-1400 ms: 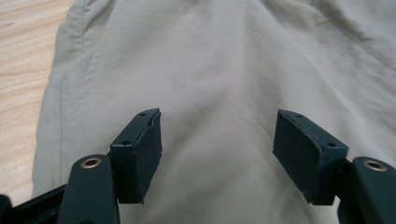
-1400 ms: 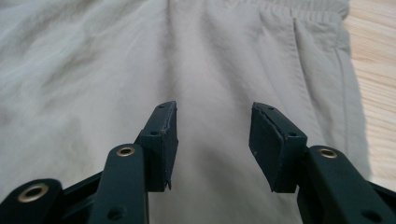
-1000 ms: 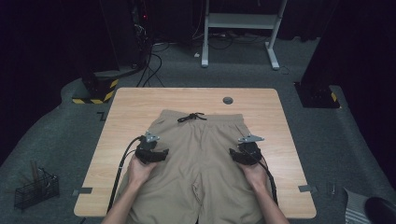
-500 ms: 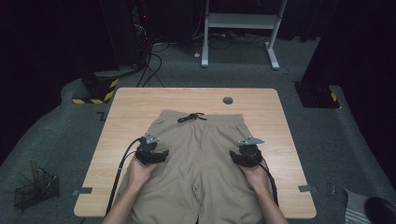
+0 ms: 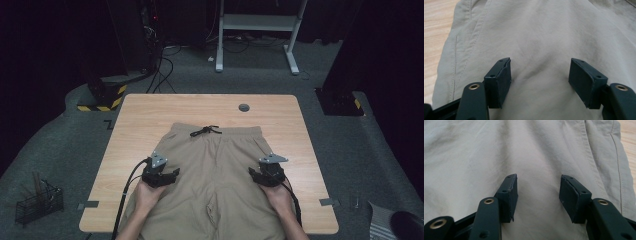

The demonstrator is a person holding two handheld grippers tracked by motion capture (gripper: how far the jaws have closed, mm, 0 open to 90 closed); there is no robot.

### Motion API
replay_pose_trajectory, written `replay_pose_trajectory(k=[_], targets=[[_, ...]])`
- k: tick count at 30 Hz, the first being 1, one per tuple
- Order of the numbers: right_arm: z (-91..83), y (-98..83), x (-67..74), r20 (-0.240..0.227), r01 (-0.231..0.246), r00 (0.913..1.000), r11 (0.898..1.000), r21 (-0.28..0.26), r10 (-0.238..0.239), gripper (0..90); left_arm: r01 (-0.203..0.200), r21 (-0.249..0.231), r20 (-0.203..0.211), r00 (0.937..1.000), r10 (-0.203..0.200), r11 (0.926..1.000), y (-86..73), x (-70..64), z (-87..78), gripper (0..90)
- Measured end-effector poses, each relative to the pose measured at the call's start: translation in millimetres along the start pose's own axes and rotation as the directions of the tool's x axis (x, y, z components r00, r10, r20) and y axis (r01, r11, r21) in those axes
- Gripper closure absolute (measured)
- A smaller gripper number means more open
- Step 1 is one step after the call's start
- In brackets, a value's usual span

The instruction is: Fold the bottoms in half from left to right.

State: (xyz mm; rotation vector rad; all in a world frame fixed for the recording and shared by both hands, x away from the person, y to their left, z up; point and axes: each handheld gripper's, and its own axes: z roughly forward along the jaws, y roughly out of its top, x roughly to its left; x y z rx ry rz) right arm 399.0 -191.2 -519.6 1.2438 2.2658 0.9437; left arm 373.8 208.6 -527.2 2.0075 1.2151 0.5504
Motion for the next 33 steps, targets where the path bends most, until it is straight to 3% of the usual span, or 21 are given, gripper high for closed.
replay_pose_trajectory(k=[14, 18, 21, 23, 27, 33], targets=[[-27.0, -24.4, 8.8, -0.003, 0.001, 1.0000, 1.000, 0.012, -0.001, 49.0, -0.011, -0.003, 0.016, 0.9998, 0.011, 0.9999, -25.4, -25.5, -28.9, 34.6], [-33.4, -29.7, 13.2, -0.002, 0.003, 1.0000, 1.000, 0.019, -0.003, 49.0, 0.005, 0.009, 0.045, 0.9990, -0.005, 0.9999, -26.6, -27.2, -33.2, 34.6], [-33.5, -27.5, 13.2, -0.006, 0.007, 1.0000, 0.999, 0.034, -0.007, 48.5, 0.043, 0.042, 0.106, 0.9933, -0.048, 0.9982, -15.7, -17.3, -30.8, 35.5], [-32.5, -25.8, 12.9, -0.005, 0.008, 1.0000, 0.999, 0.037, -0.008, 48.5, 0.040, 0.042, 0.104, 0.9936, -0.044, 0.9983, -11.7, -15.3, -29.7, 35.4], [-26.5, -14.1, 13.4, -0.027, -0.006, 0.9996, 1.000, 0.018, 0.007, 48.5, 0.019, 0.020, 0.078, 0.9967, -0.020, 0.9996, 8.3, -10.1, -27.0, 33.8], [-14.0, 13.0, 18.6, -0.039, 0.026, 0.9989, 0.999, -0.029, -0.027, 48.2, 0.015, 0.028, 0.023, 0.9996, -0.016, 0.9995, 34.1, 5.1, -12.6, 31.0]])
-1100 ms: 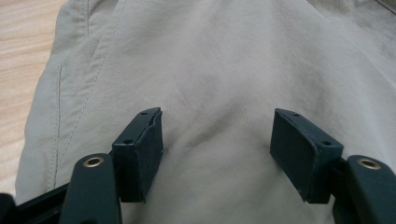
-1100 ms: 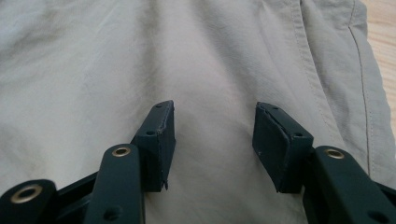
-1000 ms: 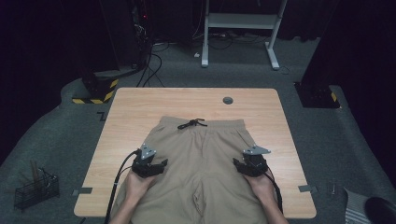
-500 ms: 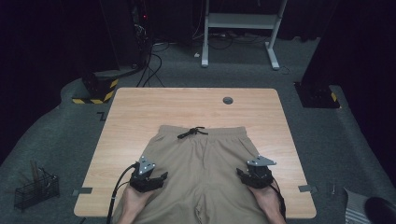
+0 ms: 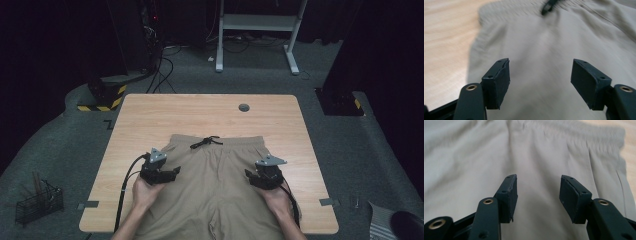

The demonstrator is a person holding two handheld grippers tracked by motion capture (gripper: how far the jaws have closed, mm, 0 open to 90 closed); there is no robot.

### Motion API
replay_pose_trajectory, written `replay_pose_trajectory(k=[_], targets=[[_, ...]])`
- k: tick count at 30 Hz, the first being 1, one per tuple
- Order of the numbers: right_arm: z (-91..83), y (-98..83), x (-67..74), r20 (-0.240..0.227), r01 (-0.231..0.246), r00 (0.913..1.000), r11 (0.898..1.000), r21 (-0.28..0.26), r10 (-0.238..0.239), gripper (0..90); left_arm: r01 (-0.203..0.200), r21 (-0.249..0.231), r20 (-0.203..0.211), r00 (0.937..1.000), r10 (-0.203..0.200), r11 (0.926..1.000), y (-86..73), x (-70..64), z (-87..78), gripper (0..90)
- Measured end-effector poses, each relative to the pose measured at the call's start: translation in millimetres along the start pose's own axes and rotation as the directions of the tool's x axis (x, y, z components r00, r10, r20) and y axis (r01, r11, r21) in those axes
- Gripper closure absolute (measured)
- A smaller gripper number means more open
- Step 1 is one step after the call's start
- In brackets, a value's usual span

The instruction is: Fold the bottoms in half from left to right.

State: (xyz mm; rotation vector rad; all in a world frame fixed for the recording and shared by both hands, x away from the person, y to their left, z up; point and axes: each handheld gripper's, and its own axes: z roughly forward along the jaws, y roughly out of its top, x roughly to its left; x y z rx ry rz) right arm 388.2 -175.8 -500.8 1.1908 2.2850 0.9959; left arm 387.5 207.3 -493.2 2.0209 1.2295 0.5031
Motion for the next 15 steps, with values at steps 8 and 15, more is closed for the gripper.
replay_pose_trajectory(k=[8, 15], targets=[[36.4, 25.7, 7.8, -0.004, 0.023, 0.9997, 1.000, -0.005, -0.023, 48.6, 0.032, 0.013, -0.047, 0.9984, -0.031, 0.9994, 8.4, 17.2, 24.5, 32.9], [48.6, 20.3, 7.0, -0.010, 0.021, 0.9997, 0.999, 0.040, -0.020, 47.8, -0.007, 0.068, -0.064, 0.9978, 0.012, 0.9976, 2.2, 14.2, 38.3, 32.6]])
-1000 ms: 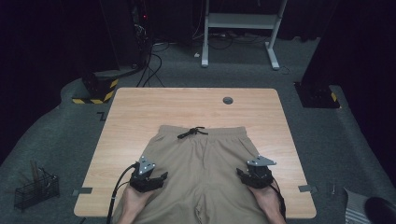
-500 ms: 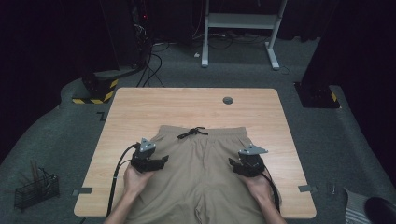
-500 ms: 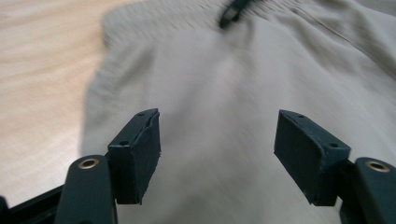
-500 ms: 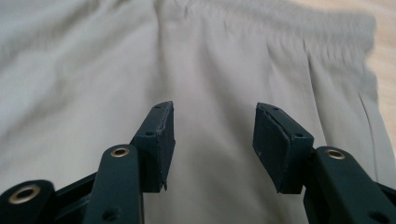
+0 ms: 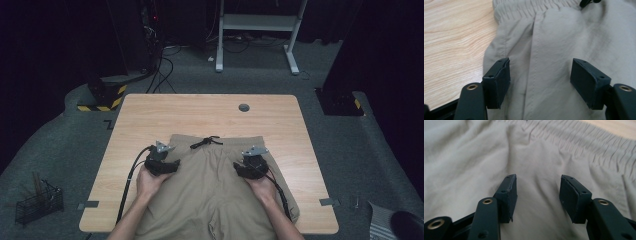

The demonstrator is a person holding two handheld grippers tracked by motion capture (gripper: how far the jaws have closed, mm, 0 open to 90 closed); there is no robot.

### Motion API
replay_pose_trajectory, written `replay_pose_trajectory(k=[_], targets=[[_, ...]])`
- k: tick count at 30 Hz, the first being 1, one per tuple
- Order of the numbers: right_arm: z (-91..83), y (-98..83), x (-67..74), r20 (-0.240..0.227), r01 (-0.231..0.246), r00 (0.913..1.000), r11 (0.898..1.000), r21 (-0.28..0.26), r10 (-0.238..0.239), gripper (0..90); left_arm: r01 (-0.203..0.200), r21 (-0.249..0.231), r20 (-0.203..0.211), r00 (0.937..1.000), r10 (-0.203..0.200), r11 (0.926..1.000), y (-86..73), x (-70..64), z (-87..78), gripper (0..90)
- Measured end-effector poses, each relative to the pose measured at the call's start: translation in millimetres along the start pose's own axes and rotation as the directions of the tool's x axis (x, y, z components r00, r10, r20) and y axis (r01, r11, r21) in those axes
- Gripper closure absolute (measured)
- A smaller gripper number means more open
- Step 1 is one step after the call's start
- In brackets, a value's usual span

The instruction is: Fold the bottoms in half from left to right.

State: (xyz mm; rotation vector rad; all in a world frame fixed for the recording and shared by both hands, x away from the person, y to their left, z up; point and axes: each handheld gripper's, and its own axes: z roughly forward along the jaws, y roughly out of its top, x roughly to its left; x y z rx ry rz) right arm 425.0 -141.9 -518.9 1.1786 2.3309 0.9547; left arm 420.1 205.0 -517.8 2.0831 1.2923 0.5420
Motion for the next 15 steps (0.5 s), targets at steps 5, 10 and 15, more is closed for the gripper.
replay_pose_trajectory(k=[5, 10, 15], targets=[[-7.2, -7.4, -0.1, -0.002, 0.006, 1.0000, 1.000, 0.002, -0.006, 46.3, 0.012, -0.027, 0.019, 0.9998, -0.011, 0.9996, -8.5, -1.7, -4.0, 33.5], [-17.3, -16.4, 1.2, -0.011, 0.018, 0.9998, 1.000, 0.009, -0.018, 46.3, -0.009, -0.005, 0.044, 0.9990, 0.009, 0.9999, -16.3, -8.9, -14.4, 33.2], [-21.2, -15.9, 1.4, -0.010, 0.020, 0.9998, 0.999, 0.041, -0.019, 43.3, 0.013, -0.015, 0.039, 0.9992, -0.012, 0.9998, -9.4, -4.5, -17.3, 30.2]])
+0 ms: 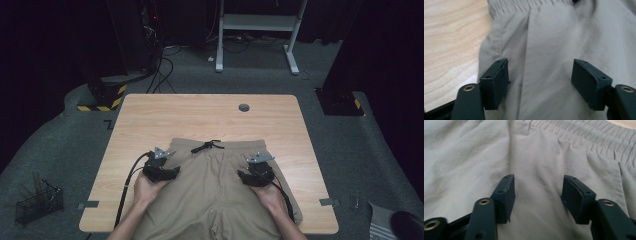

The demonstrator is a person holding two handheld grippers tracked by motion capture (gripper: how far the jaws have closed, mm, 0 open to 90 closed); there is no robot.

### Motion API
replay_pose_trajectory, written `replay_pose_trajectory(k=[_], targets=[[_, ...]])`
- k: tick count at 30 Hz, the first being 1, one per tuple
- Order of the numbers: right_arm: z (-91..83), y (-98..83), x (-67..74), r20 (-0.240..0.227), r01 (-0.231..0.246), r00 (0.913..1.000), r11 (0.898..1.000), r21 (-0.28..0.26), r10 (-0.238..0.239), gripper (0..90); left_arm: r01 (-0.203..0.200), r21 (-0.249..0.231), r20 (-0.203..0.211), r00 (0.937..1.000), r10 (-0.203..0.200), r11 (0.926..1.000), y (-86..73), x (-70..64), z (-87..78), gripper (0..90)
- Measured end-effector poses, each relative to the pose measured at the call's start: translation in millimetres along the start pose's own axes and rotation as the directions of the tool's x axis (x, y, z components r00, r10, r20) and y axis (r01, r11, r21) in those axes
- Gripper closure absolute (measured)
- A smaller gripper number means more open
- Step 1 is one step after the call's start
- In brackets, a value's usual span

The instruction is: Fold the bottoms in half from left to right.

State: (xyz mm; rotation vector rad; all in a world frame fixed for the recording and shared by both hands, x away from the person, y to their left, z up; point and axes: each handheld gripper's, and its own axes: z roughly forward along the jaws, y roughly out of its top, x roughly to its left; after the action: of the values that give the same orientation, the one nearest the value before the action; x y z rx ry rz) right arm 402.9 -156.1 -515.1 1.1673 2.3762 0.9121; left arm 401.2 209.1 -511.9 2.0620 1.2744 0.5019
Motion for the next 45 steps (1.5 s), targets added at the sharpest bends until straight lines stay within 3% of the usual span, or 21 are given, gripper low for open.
replay_pose_trajectory(k=[3, 5, 8, 16, 21, 25, 26, 29, 32, 36, 40, 45], targets=[[0.0, 6.1, 1.9, -0.016, -0.013, 0.9998, 0.999, -0.035, 0.013, 43.3, 0.040, -0.020, -0.012, 0.9991, -0.040, 0.9990, 10.0, 8.6, -1.3, 29.1], [-0.7, 12.7, 7.6, -0.028, -0.008, 0.9996, 0.998, -0.065, 0.006, 43.4, 0.042, -0.021, -0.034, 0.9985, -0.042, 0.9989, 15.2, 13.5, 0.2, 28.8], [2.0, 18.9, 14.0, -0.044, 0.007, 0.9990, 0.997, -0.081, -0.011, 43.4, 0.049, -0.002, -0.062, 0.9969, -0.049, 0.9988, 18.5, 22.0, 4.0, 28.7], [10.5, 21.7, 20.4, -0.083, 0.006, 0.9964, 0.996, -0.094, -0.014, 43.2, 0.049, 0.056, -0.070, 0.9965, -0.045, 0.9972, 16.6, 30.3, 17.2, 33.6], [16.3, 18.0, 22.3, -0.083, 0.026, 0.9960, 0.997, -0.069, -0.032, 41.4, 0.049, 0.040, -0.040, 0.9981, -0.048, 0.9980, 16.7, 30.1, 18.2, 47.0], [21.3, 14.0, 22.8, -0.071, 0.039, 0.9965, 0.997, -0.064, -0.044, 40.3, 0.040, 0.037, -0.009, 0.9992, -0.040, 0.9985, 17.8, 28.6, 18.0, 65.1], [21.7, 14.1, 24.1, -0.058, 0.055, 0.9966, 0.996, -0.064, -0.059, 39.7, 0.032, 0.038, -0.031, 0.9991, -0.030, 0.9988, 18.0, 27.7, 18.1, 73.1], [23.2, 13.9, 24.1, -0.056, 0.057, 0.9965, 0.996, -0.074, -0.061, 38.1, 0.034, 0.037, -0.003, 0.9994, -0.033, 0.9988, 17.5, 29.1, 17.6, 84.4], [24.3, 14.6, 23.5, -0.055, 0.056, 0.9966, 0.996, -0.076, -0.060, 37.6, 0.025, 0.017, 0.010, 0.9996, -0.025, 0.9995, 18.0, 28.4, 14.9, 87.6], [25.7, 16.1, 23.8, -0.051, 0.053, 0.9971, 0.996, -0.076, -0.057, 37.6, 0.029, -0.044, 0.047, 0.9985, -0.027, 0.9986, 21.5, 27.3, 5.3, 88.6], [28.0, 18.6, 24.7, -0.047, 0.047, 0.9976, 0.996, -0.076, -0.051, 37.6, 0.024, -0.067, 0.071, 0.9973, -0.019, 0.9974, 27.3, 25.6, -2.4, 88.9], [31.4, 22.3, 25.8, -0.043, 0.046, 0.9979, 0.996, -0.076, -0.049, 37.7, 0.033, -0.123, 0.119, 0.9928, -0.018, 0.9919, 37.6, 21.2, -13.0, 89.1]])
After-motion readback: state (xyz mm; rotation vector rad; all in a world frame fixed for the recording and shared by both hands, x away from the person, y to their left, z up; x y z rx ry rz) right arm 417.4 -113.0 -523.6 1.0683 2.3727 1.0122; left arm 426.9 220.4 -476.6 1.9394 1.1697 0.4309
